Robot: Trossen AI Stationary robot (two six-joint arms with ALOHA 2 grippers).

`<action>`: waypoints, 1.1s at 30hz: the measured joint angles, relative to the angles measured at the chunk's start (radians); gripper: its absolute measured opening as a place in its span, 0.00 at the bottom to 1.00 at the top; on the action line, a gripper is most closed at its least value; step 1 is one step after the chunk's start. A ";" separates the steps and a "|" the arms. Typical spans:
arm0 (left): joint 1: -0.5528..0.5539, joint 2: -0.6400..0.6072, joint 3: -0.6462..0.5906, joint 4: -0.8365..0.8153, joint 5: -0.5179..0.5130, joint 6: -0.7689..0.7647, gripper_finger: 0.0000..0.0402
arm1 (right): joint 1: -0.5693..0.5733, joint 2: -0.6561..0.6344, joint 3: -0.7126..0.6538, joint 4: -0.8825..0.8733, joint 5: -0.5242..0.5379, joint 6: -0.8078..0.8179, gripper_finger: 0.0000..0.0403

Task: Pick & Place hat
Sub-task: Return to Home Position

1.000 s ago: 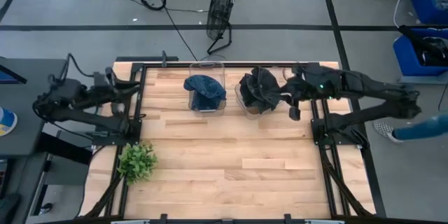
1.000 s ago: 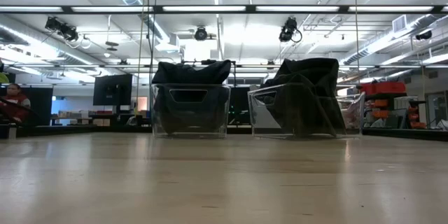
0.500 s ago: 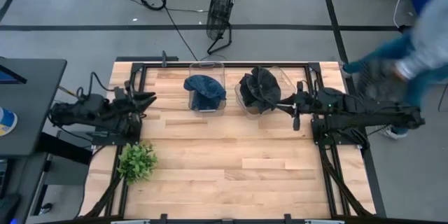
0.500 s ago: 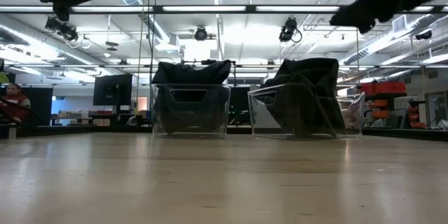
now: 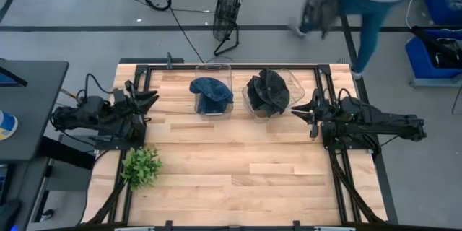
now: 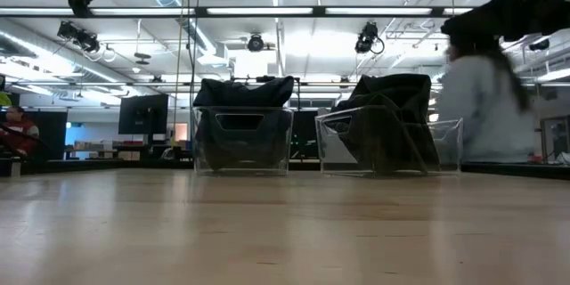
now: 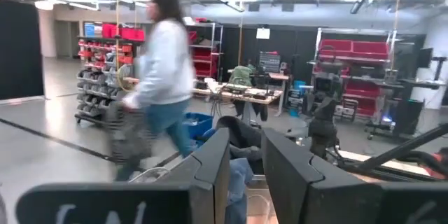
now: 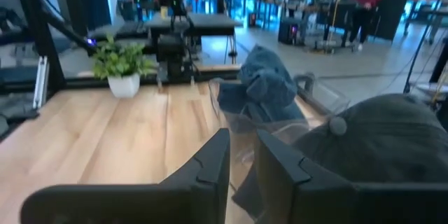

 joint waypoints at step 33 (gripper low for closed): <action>0.015 0.003 -0.376 0.457 0.156 -0.059 0.22 | 0.000 -0.107 -0.234 0.284 -0.084 0.017 0.18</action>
